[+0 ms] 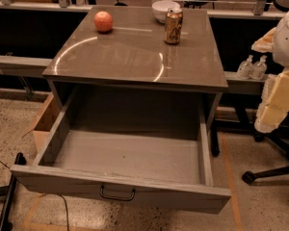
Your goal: Place orange can into top drawer
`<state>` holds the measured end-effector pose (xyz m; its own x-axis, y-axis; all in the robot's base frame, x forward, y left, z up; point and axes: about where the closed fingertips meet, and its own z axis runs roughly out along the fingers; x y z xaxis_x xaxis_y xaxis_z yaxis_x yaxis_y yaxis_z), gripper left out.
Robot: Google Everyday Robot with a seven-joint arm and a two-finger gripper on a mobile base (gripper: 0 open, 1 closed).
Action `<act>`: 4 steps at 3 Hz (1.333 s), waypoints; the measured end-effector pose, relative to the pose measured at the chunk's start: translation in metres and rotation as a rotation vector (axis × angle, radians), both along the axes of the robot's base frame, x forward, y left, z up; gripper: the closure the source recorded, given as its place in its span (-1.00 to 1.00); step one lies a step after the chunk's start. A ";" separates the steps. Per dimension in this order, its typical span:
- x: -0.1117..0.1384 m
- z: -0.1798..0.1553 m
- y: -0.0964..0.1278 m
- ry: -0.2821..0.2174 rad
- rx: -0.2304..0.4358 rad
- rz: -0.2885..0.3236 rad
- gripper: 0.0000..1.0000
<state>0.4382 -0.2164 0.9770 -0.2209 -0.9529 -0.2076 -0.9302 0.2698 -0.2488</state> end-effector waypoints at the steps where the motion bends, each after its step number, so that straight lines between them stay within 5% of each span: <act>1: 0.000 0.000 0.000 0.000 0.001 -0.001 -1.00; 2: 0.005 -0.004 -0.002 -0.004 0.112 -0.073 -1.00; 4: 0.107 -0.030 -0.009 -0.102 0.519 -0.288 -1.00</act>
Offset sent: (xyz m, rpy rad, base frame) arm 0.0182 -0.0086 -0.0151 0.3233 0.0091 -0.2075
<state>0.5456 -0.2250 0.9473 -0.4094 -0.6261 -0.6636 -0.7800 0.6176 -0.1014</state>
